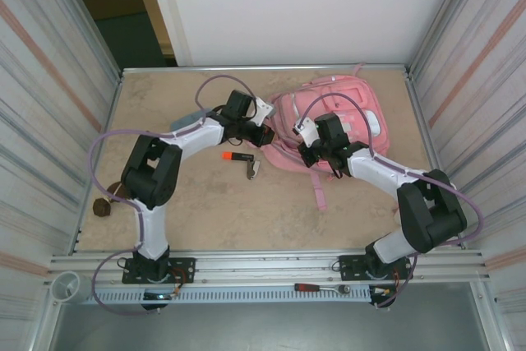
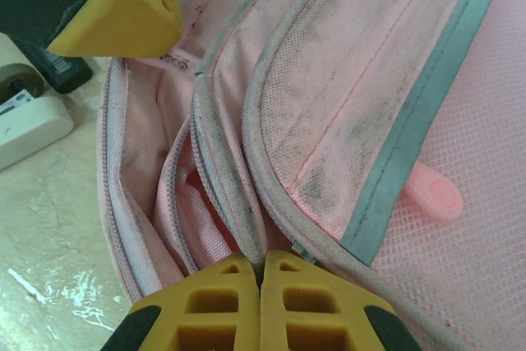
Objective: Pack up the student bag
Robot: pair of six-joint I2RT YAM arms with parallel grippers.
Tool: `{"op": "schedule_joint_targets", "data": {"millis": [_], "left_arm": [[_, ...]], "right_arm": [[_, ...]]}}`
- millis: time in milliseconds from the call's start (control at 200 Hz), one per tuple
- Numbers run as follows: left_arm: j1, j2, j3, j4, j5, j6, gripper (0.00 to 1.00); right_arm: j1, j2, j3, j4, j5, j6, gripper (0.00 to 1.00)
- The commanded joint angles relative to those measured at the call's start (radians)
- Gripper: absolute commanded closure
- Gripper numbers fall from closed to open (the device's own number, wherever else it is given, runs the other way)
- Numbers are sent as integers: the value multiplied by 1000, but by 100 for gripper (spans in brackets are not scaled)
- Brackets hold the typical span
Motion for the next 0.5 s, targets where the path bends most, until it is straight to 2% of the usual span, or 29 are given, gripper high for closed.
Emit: {"op": "schedule_joint_targets", "data": {"millis": [0,296,491], "left_arm": [[-8,45,23,-133,-18,55,95],[-21,87,71,-219,-33,106,85],[-30,114,96,-238,-65,121,82]], "right_arm": [[-24,5,25,5,56,49,100],[-24,20,34,6,58,48,100],[-24,23,38,0,58,50,100]]}}
